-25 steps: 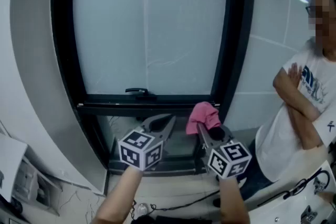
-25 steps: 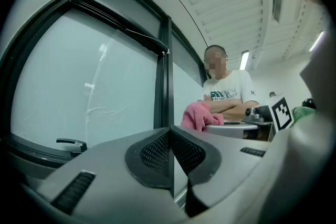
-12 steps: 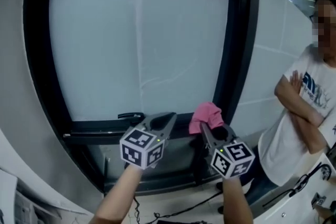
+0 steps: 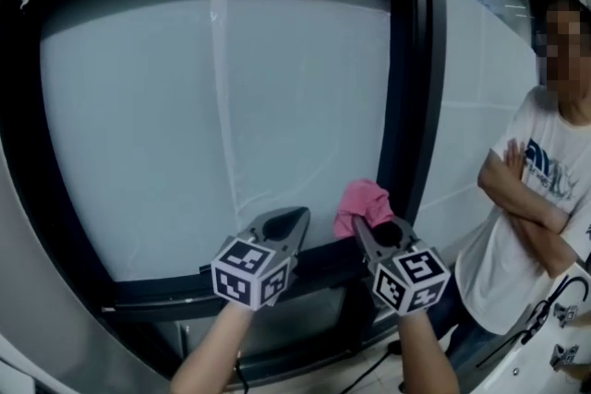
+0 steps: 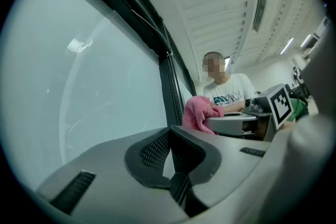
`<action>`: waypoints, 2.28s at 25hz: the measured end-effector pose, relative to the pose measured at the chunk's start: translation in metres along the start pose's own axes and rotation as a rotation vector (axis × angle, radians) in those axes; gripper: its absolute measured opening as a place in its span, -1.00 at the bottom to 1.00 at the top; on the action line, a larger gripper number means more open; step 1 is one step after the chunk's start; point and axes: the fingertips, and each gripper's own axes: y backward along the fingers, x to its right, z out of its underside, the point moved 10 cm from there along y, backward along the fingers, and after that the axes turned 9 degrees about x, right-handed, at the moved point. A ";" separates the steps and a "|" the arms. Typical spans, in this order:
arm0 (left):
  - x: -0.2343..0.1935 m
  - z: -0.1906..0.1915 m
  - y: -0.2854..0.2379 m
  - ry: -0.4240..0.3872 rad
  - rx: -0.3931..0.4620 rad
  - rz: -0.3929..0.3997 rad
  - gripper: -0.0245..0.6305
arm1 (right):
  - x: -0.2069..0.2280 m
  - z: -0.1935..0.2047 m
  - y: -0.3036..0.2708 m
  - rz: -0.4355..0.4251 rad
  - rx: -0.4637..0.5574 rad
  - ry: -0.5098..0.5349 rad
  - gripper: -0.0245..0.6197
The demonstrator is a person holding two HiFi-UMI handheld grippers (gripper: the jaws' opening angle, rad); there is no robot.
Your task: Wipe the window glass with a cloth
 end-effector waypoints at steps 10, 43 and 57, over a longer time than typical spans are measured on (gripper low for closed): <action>-0.022 -0.052 -0.085 -0.095 0.079 -0.063 -0.91 | 0.088 -0.065 -0.078 0.067 0.146 0.096 -0.71; -0.077 -0.203 -0.147 -0.261 0.169 -0.261 -0.91 | 0.168 -0.280 -0.258 0.215 0.221 0.163 -0.79; -0.083 -0.207 -0.092 -0.297 0.146 -0.430 -0.91 | 0.121 -0.280 -0.263 -0.010 0.313 0.307 -0.88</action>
